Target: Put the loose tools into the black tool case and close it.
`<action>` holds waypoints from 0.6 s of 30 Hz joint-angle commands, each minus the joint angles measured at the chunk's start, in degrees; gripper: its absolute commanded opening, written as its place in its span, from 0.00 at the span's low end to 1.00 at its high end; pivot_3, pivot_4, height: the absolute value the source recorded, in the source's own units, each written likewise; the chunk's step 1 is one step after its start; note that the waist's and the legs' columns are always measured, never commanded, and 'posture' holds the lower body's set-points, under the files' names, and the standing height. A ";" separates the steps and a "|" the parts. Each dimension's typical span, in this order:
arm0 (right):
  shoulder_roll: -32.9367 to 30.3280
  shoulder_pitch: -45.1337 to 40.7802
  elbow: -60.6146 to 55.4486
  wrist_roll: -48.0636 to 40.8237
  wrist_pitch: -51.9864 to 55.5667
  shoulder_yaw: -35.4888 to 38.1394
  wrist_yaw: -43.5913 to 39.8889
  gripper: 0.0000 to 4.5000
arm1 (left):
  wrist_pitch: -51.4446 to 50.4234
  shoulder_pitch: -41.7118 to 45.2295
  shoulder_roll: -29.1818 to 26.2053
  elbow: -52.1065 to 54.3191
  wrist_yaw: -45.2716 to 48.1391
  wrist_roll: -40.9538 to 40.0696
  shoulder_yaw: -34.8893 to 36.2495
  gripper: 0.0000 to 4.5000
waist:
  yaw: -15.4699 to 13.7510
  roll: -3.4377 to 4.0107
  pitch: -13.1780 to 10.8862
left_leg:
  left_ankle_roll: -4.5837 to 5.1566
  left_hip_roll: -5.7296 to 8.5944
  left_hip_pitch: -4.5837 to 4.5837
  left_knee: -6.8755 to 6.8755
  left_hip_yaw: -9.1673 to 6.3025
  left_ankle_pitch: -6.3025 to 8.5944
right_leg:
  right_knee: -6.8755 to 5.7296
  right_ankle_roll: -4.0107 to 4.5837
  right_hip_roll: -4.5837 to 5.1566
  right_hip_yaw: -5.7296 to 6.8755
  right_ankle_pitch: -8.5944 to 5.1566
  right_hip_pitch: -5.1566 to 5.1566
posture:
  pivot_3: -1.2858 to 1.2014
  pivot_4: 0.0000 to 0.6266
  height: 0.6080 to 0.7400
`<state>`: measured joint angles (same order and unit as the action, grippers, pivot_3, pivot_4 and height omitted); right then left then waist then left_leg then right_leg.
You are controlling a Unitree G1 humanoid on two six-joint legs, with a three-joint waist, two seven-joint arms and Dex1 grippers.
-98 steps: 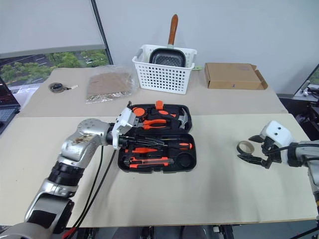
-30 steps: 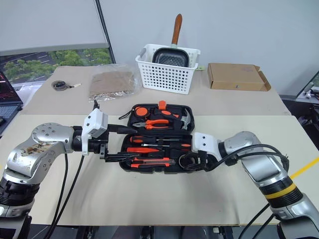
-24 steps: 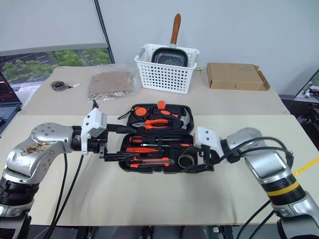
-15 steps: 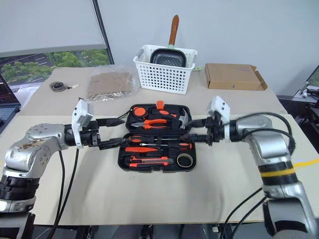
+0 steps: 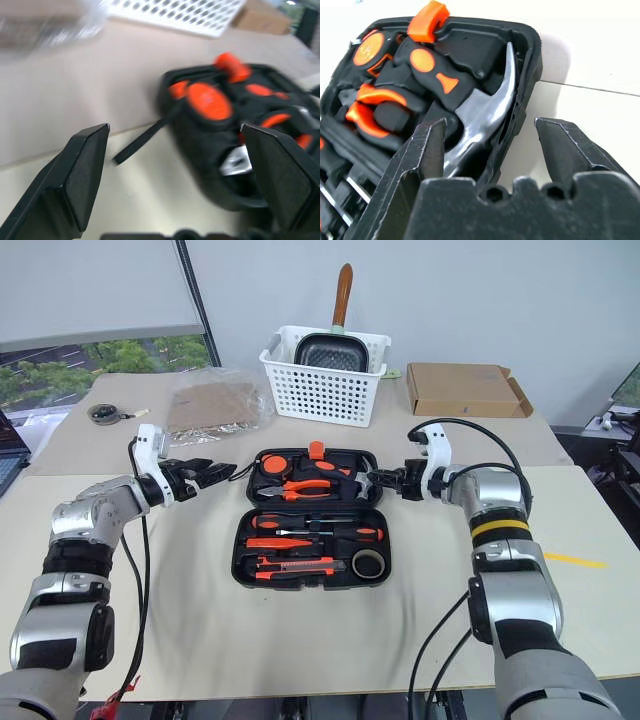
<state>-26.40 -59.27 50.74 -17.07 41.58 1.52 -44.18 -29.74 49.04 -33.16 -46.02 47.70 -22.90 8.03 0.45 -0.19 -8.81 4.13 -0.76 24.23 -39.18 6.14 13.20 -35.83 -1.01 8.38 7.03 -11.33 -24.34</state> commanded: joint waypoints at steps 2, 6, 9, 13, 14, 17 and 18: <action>0.51 -2.99 4.10 1.24 -2.95 1.75 1.60 0.43 | 2.73 4.58 0.58 -5.31 0.29 1.26 1.40 1.00 | 0.24 0.00 0.00 | -0.01 0.02 0.00 0.08 0.03 0.00 | 0.03 0.00 0.02 0.00 0.00 -0.02 | 0.52 0.24 0.70; 0.64 -3.57 5.88 1.66 -4.47 2.56 1.43 0.12 | 2.31 5.44 1.28 -6.79 1.82 1.58 1.38 1.00 | 0.56 0.00 0.00 | -0.06 0.01 -0.04 0.12 0.09 -0.04 | 0.03 -0.01 0.02 -0.01 0.01 -0.02 | 0.52 0.24 0.70; 0.81 -4.07 6.35 1.57 -4.74 3.30 1.31 0.01 | 0.63 5.44 2.12 -6.84 3.09 1.29 1.38 1.00 | 0.56 -0.01 0.00 | -0.11 0.00 -0.07 0.12 0.08 -0.07 | -0.03 -0.01 0.02 0.00 0.01 -0.01 | 0.52 0.24 0.70; 0.93 -4.29 6.46 2.10 -5.20 3.27 1.10 0.01 | -1.43 6.07 3.51 -8.19 3.07 1.09 2.04 1.00 | 0.43 -0.01 0.00 | -0.15 0.00 -0.07 0.11 0.06 -0.10 | -0.10 -0.02 0.03 -0.01 0.03 -0.02 | 0.52 0.24 0.70; 1.05 -4.29 6.44 2.18 -5.25 3.34 1.14 0.01 | -1.75 6.32 4.02 -8.57 2.78 1.27 2.04 1.00 | 0.44 -0.01 0.00 | -0.15 0.00 -0.07 0.11 0.06 -0.10 | -0.10 -0.03 0.03 -0.01 0.03 -0.02 | 0.52 0.24 0.70; 1.38 -4.19 6.35 2.32 -5.29 3.61 1.30 0.00 | -2.03 6.88 5.28 -9.97 1.68 2.16 1.83 0.86 | 0.48 -0.01 0.00 | -0.15 0.00 -0.07 0.11 0.06 -0.10 | -0.10 -0.03 0.03 -0.01 0.04 -0.02 | 0.52 0.24 0.70; 1.44 -4.12 6.27 2.35 -5.28 3.65 1.31 0.00 | -1.71 7.00 5.58 -10.45 1.39 2.47 1.86 0.77 | 0.50 -0.01 0.00 | -0.15 0.00 -0.07 0.11 0.06 -0.10 | -0.10 -0.03 0.03 -0.01 0.04 -0.02 | 0.52 0.24 0.70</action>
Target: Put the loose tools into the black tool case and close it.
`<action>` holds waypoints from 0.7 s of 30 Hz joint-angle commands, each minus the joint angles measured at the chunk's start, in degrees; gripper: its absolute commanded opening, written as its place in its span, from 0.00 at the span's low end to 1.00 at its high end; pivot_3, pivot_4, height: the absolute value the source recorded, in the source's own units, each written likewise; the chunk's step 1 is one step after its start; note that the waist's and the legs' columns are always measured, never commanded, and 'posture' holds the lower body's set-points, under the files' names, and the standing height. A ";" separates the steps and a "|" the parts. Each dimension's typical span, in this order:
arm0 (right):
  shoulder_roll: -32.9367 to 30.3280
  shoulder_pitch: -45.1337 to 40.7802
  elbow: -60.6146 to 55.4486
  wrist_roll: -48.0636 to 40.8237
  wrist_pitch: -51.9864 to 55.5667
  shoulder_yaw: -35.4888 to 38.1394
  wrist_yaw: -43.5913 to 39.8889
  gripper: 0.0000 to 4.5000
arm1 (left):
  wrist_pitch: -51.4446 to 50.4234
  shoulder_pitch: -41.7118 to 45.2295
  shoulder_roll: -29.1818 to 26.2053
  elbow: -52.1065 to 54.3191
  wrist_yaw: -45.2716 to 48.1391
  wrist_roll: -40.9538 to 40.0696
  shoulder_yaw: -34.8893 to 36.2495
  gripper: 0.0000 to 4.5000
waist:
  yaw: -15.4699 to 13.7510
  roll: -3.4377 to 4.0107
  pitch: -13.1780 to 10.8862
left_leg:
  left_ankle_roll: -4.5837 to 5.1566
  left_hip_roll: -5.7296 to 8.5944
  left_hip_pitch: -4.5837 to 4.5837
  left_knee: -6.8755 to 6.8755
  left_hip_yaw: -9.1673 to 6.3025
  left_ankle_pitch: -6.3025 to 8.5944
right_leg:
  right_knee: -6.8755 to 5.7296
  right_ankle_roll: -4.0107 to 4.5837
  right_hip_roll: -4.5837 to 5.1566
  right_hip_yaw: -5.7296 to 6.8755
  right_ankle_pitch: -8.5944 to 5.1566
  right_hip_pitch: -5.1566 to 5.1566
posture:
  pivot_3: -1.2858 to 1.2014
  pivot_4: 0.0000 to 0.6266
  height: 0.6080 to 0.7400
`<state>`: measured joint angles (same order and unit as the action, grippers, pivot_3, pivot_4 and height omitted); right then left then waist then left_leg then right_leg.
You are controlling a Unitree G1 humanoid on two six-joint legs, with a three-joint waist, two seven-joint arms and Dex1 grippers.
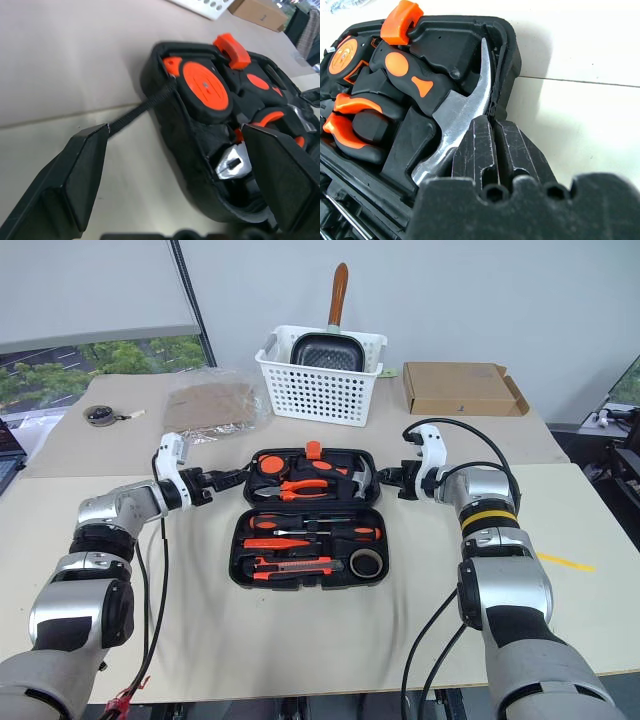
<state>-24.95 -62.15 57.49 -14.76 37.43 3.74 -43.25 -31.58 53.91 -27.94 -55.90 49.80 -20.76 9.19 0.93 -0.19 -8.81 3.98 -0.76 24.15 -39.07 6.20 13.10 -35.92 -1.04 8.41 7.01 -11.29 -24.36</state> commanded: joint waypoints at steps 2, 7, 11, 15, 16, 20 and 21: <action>0.11 -1.07 -0.76 0.12 -1.08 1.51 0.40 0.00 | 0.62 2.55 1.03 -1.66 -1.57 0.70 1.12 0.61 | 0.14 0.00 0.00 | 0.00 0.00 0.00 0.00 0.00 0.00 | 0.00 0.00 0.00 0.00 0.00 0.00 | 0.52 0.24 0.70; 0.11 -0.65 -1.19 0.40 -1.47 1.71 0.53 0.00 | 2.89 4.03 2.36 -4.68 -4.68 1.41 1.92 0.22 | 0.16 0.00 0.00 | -0.01 -0.02 -0.02 0.00 0.00 -0.01 | -0.03 0.00 -0.01 0.00 0.01 0.00 | 0.52 0.24 0.70; 0.07 -0.26 -1.67 0.67 -1.69 1.77 0.57 0.00 | 3.87 4.97 2.77 -6.24 -5.07 2.13 2.11 0.00 | 0.31 -0.01 0.01 | -0.06 -0.02 -0.12 0.00 0.00 -0.05 | -0.06 0.01 0.00 -0.03 0.03 0.04 | 0.52 0.24 0.70; 0.06 -0.01 -2.40 0.59 -1.92 1.95 0.23 0.00 | 3.21 5.30 2.76 -6.43 -2.87 2.69 1.69 0.00 | 0.34 -0.01 0.01 | -0.18 -0.08 -0.20 0.01 0.00 -0.12 | -0.06 0.01 0.00 -0.02 0.03 0.00 | 0.52 0.24 0.70; 0.05 0.06 -2.83 0.25 -2.33 2.22 -0.22 0.00 | 2.60 5.14 2.54 -5.97 -1.64 2.88 1.23 0.00 | 0.35 -0.01 0.00 | -0.19 -0.08 -0.20 0.01 0.00 -0.13 | -0.06 0.01 0.00 -0.02 0.03 -0.01 | 0.52 0.24 0.70; 0.03 0.07 -3.83 -0.29 -3.03 2.87 -1.00 0.00 | 0.35 4.41 1.57 -4.05 2.78 3.38 0.05 0.00 | 0.48 -0.01 0.00 | -0.17 -0.07 -0.19 0.08 0.03 -0.12 | -0.16 0.03 -0.01 -0.02 0.04 -0.01 | 0.52 0.24 0.70; -0.02 -0.10 -3.99 -0.47 -3.04 3.11 -1.31 0.00 | -1.73 4.50 1.09 -3.07 4.60 2.46 0.33 0.00 | 0.52 -0.01 0.00 | -0.15 -0.06 -0.18 0.09 0.05 -0.11 | -0.15 0.03 -0.01 -0.03 0.04 -0.01 | 0.52 0.24 0.70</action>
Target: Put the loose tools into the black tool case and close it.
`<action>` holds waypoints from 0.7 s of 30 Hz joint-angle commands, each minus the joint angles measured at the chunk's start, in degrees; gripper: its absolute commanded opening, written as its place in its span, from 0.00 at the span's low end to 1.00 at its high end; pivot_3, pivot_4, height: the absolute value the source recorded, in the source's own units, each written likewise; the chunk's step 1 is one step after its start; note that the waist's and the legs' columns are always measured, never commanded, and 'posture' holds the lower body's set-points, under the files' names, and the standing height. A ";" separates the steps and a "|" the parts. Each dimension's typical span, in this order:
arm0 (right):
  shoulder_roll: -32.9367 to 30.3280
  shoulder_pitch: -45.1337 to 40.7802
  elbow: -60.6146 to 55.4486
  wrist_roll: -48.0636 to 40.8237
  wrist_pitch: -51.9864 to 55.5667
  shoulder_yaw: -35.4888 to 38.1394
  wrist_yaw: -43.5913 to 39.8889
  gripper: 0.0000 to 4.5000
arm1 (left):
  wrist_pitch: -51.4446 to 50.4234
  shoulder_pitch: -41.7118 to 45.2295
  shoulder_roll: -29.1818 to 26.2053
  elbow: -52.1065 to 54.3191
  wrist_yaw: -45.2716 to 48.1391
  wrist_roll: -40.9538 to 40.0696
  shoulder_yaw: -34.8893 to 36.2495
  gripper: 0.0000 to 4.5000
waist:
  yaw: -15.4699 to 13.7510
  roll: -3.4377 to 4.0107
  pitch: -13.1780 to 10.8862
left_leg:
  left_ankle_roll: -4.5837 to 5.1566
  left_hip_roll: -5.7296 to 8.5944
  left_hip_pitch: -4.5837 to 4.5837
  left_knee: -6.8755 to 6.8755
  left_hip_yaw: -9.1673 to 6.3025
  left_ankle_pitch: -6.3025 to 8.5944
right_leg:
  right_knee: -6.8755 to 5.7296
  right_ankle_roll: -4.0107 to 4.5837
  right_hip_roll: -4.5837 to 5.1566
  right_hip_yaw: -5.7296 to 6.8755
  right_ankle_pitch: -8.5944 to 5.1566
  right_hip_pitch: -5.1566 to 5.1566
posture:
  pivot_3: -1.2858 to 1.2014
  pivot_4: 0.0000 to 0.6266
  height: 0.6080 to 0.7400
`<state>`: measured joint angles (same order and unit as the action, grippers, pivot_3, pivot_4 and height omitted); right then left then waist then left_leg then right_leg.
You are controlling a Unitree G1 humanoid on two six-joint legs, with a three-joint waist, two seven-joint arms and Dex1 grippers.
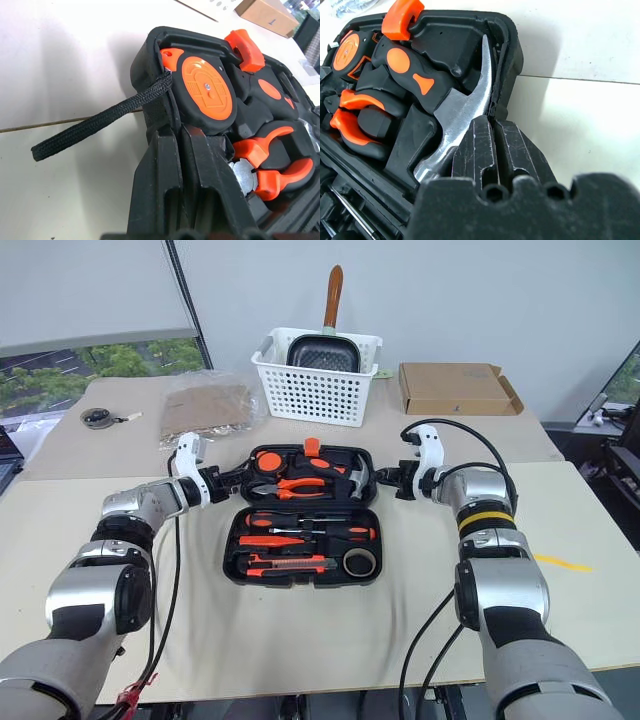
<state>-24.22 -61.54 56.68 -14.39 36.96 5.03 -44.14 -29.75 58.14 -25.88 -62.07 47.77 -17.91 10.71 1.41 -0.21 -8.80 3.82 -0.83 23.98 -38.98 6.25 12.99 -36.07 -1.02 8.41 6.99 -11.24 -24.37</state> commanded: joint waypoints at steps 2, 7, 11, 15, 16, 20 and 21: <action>-0.83 -0.95 -3.37 -1.13 -2.62 2.23 -1.04 0.00 | -6.96 0.54 -1.70 4.83 9.09 -2.07 -0.53 0.00 | 0.18 0.00 0.00 | 0.03 0.00 0.05 0.01 0.03 0.02 | 0.04 0.00 0.00 0.01 0.00 -0.03 | 0.52 0.24 0.70; -0.77 -1.78 -2.94 -1.46 -3.27 2.97 -1.73 0.00 | -13.56 0.00 -3.85 10.50 13.93 -3.49 -0.89 0.00 | 0.12 -0.02 -0.01 | 0.04 0.03 0.22 0.02 0.03 0.01 | 0.11 -0.01 0.00 0.03 -0.01 -0.16 | 0.52 0.24 0.70; -0.31 -2.19 -2.97 -1.94 -4.69 3.72 -2.50 0.00 | -16.92 -1.17 -4.47 15.17 15.23 -4.54 -0.29 0.00 | -0.01 -0.03 -0.03 | 0.04 0.05 0.25 0.01 0.02 0.01 | 0.17 -0.01 0.00 0.03 -0.01 -0.16 | 0.52 0.24 0.70; -0.15 -1.65 -4.75 -2.68 -6.38 4.59 -4.40 0.00 | -18.09 -3.53 -4.73 20.88 15.79 -5.73 0.41 0.00 | 0.15 -0.06 -0.05 | 0.04 0.04 0.25 0.02 0.02 0.01 | 0.16 -0.01 -0.01 0.02 -0.01 -0.17 | 0.52 0.24 0.70; -0.15 -1.27 -5.41 -2.88 -6.92 4.73 -5.19 0.00 | -17.83 -4.45 -4.79 22.67 15.76 -5.84 0.26 0.00 | 0.19 -0.06 -0.06 | 0.04 0.04 0.24 0.03 0.02 0.01 | 0.16 -0.01 -0.01 0.01 -0.01 -0.17 | 0.52 0.24 0.70; 0.01 1.51 -10.51 -4.64 -9.04 5.53 -8.92 0.00 | -9.06 -9.26 -4.31 29.61 13.54 -3.68 -0.41 0.00 | 0.29 -0.06 -0.06 | 0.03 0.04 0.25 0.07 0.02 0.01 | 0.17 0.00 -0.01 0.01 0.00 -0.21 | 0.52 0.24 0.70; 0.01 2.29 -11.81 -4.71 -9.40 5.52 -9.50 0.00 | -6.08 -10.41 -4.04 30.84 13.17 -3.36 -0.20 0.00 | 0.29 -0.06 -0.06 | 0.03 0.04 0.24 0.09 0.03 0.01 | 0.18 0.00 -0.01 0.00 0.00 -0.22 | 0.52 0.24 0.70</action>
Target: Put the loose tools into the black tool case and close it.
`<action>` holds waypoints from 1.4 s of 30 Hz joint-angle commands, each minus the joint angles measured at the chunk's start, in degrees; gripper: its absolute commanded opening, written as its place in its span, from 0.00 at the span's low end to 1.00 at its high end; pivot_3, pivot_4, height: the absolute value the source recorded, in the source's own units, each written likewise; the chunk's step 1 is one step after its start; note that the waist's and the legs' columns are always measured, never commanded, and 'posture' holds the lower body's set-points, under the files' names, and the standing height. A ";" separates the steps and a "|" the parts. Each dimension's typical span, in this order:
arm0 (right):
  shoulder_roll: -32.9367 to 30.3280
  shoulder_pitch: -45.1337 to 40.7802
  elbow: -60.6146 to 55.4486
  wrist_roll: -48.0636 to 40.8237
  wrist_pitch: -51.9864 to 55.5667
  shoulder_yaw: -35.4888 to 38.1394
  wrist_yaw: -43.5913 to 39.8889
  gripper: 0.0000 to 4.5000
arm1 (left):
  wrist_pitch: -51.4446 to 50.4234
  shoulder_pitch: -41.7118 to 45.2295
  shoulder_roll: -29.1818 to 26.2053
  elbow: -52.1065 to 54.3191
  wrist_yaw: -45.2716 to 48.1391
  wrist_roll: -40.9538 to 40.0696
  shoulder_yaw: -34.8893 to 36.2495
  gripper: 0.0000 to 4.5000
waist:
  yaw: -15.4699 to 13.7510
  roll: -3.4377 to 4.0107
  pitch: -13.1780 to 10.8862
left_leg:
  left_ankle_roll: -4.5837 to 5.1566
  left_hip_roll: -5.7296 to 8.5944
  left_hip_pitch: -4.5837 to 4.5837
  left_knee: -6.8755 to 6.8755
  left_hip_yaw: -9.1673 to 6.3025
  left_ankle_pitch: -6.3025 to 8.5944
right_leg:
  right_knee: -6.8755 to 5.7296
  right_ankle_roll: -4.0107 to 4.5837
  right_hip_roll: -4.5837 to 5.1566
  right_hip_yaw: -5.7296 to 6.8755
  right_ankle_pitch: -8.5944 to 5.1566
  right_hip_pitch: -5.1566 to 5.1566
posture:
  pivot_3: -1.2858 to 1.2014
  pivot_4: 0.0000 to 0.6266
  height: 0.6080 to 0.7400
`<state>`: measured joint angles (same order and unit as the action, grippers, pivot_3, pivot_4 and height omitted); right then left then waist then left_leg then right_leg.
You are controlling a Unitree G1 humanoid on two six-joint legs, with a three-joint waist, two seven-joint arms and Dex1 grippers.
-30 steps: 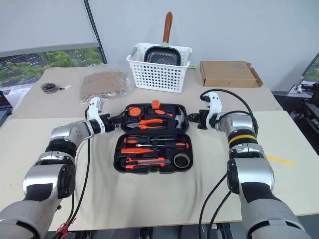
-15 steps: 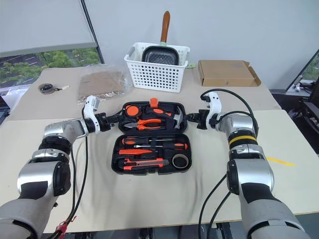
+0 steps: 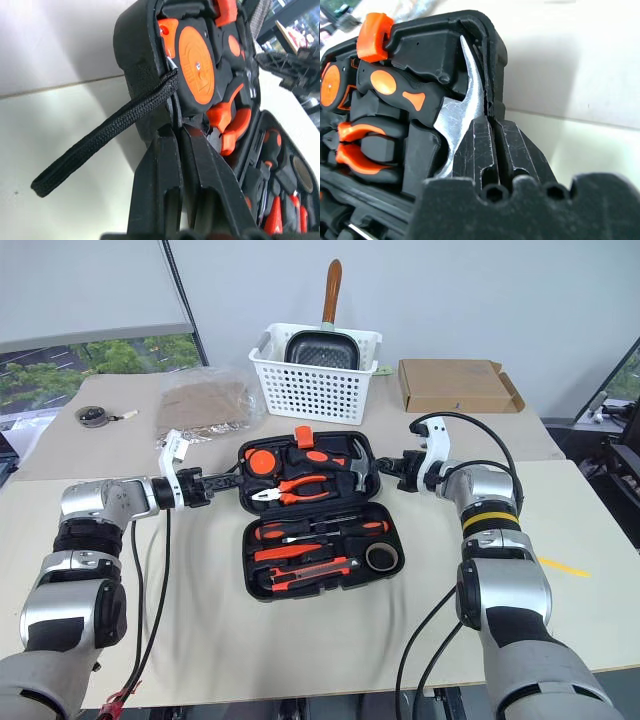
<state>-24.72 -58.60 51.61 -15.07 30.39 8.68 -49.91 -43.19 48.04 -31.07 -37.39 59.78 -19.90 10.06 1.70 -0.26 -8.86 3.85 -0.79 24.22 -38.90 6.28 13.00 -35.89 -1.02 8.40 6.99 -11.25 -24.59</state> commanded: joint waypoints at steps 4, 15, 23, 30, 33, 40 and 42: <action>0.93 2.44 -11.22 -4.40 -5.38 2.52 -5.11 0.00 | 16.94 -3.76 1.86 8.80 -0.71 0.34 0.23 0.00 | 0.02 0.00 0.00 | -0.01 -0.03 -0.01 0.00 0.03 0.00 | 0.00 0.01 0.00 0.00 0.01 -0.01 | 0.52 0.24 0.70; -0.33 18.66 -22.09 4.74 -36.51 -4.14 -8.56 0.00 | 59.44 -13.41 2.35 5.01 -3.49 10.20 -2.59 0.00 | -0.03 0.00 0.00 | -0.04 -0.08 -0.15 -0.01 0.10 -0.03 | -0.03 0.13 0.01 -0.02 0.08 0.02 | 0.52 0.24 0.70; -3.83 23.41 -15.27 15.28 -70.65 -6.45 -0.78 0.00 | 80.81 -17.87 1.13 -3.25 -14.53 18.10 -2.98 0.21 | -0.38 -0.03 -0.01 | 0.14 -0.13 -0.72 0.00 0.19 0.10 | 0.01 0.12 0.10 -0.08 0.07 0.30 | 0.52 0.24 0.70; -7.38 25.63 -11.90 18.30 -85.03 -7.46 4.14 0.00 | 90.39 -22.52 -0.43 -4.78 -18.35 20.15 -3.63 0.76 | -0.80 -0.04 -0.01 | 0.32 -0.19 -0.83 -0.02 0.22 0.21 | -0.07 0.09 0.12 -0.10 0.05 0.32 | 0.52 0.24 0.70; -9.06 26.84 -11.18 20.30 -91.77 -7.73 7.16 0.00 | 95.24 -25.12 -1.93 -4.68 -20.75 21.62 -3.42 0.96 | -0.82 -0.04 -0.01 | 0.37 -0.19 -0.83 -0.02 0.25 0.24 | -0.05 0.11 0.15 -0.11 0.06 0.32 | 0.52 0.24 0.70; -14.90 33.93 -8.52 28.41 -105.47 -8.74 12.88 0.16 | 102.30 -31.41 -8.00 -5.90 -25.87 25.93 -2.96 1.00 | -1.11 -0.04 -0.01 | 0.45 -0.19 -0.83 -0.01 0.27 0.35 | -0.01 0.10 0.24 -0.10 0.04 0.32 | 0.52 0.24 0.70; -16.87 37.40 -7.04 26.11 -102.67 -9.44 11.65 0.28 | 100.81 -33.73 -9.75 -7.06 -24.20 23.06 -2.40 1.00 | -1.13 -0.04 -0.01 | 0.30 -0.18 -0.85 -0.01 0.28 0.54 | 0.03 0.05 0.28 -0.10 0.00 0.33 | 0.52 0.24 0.70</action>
<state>-39.64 -23.22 43.61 13.15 -73.41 -1.11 -38.09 57.71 15.48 -39.18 -43.83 35.05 5.67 6.06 0.57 -0.30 -8.88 4.08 -0.97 23.38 -38.91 6.59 13.61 -35.86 -1.09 8.72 6.89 -11.33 -24.27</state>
